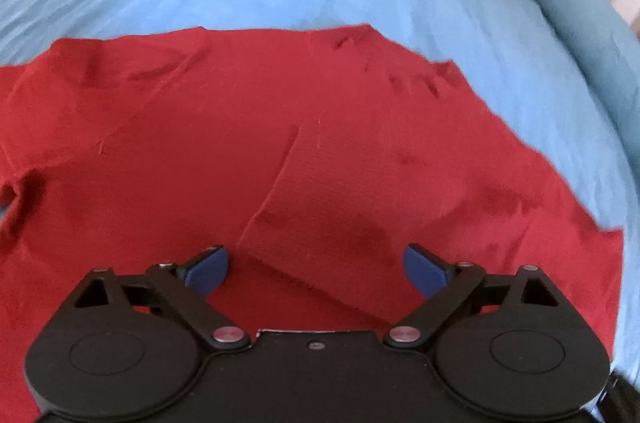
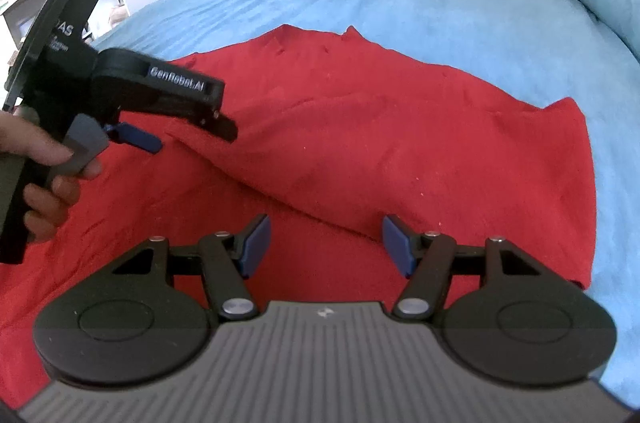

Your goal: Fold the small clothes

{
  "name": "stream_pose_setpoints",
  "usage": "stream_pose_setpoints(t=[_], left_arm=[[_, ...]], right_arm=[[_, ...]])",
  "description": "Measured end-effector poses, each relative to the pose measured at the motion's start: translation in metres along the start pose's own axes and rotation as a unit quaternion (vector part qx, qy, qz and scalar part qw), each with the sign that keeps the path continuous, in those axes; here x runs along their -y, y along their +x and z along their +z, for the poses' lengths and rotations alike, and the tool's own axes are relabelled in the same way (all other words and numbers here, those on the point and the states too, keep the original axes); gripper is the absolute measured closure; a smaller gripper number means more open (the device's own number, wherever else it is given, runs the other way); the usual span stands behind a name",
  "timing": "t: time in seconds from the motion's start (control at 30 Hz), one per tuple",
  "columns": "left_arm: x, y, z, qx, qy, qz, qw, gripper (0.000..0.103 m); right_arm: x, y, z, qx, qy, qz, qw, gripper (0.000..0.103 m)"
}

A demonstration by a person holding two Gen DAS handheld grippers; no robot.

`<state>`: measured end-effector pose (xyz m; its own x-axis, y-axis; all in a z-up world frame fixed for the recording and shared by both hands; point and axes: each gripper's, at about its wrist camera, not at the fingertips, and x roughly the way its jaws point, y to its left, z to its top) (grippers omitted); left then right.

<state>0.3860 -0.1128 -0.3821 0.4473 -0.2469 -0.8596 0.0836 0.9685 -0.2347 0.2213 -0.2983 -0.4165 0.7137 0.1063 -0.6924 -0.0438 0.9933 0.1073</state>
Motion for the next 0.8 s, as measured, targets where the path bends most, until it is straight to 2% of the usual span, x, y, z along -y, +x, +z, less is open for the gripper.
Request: stream_pose_setpoints(t=[0.03,0.07,0.1,0.17,0.2,0.23,0.33,0.53,0.7,0.8], left_arm=[[-0.001,0.001,0.002,0.005,-0.007,-0.001,1.0,0.016],[-0.001,0.002,0.004,0.01,-0.013,0.001,0.9999,0.028],[-0.001,0.002,0.005,0.014,-0.014,0.007,0.9998,0.048],[-0.001,0.002,0.008,0.011,-0.014,0.017,0.9997,0.074],[-0.001,0.001,0.008,0.009,-0.017,0.01,0.9998,0.086],[0.0,0.0,0.009,0.006,-0.018,0.001,0.9998,0.092],[0.01,-0.009,0.012,0.015,0.007,0.001,0.9999,0.093],[0.012,-0.046,0.033,0.092,0.026,-0.023,0.9952,0.093],[-0.018,-0.071,0.045,0.156,0.039,0.01,0.9869,0.093],[-0.043,-0.065,0.042,0.16,0.022,0.034,0.9862,0.093]], right_arm=[[0.0,-0.001,-0.001,0.0,0.001,-0.001,1.0,0.025],[0.001,-0.003,-0.001,0.0,0.002,-0.002,1.0,0.025],[0.001,-0.003,-0.001,0.0,0.003,-0.003,1.0,0.025],[0.001,-0.005,-0.002,0.002,0.008,-0.005,1.0,0.025],[0.0,-0.005,-0.002,0.003,0.01,-0.006,1.0,0.025],[0.0,-0.005,-0.002,0.003,0.012,-0.007,1.0,0.025],[-0.001,-0.007,-0.004,0.005,0.026,-0.006,1.0,0.025],[-0.004,-0.013,-0.007,-0.011,0.049,-0.003,0.999,0.024],[-0.002,-0.019,-0.009,-0.024,0.053,-0.018,0.998,0.024],[0.005,-0.02,-0.01,-0.027,0.061,-0.033,0.997,0.024]])
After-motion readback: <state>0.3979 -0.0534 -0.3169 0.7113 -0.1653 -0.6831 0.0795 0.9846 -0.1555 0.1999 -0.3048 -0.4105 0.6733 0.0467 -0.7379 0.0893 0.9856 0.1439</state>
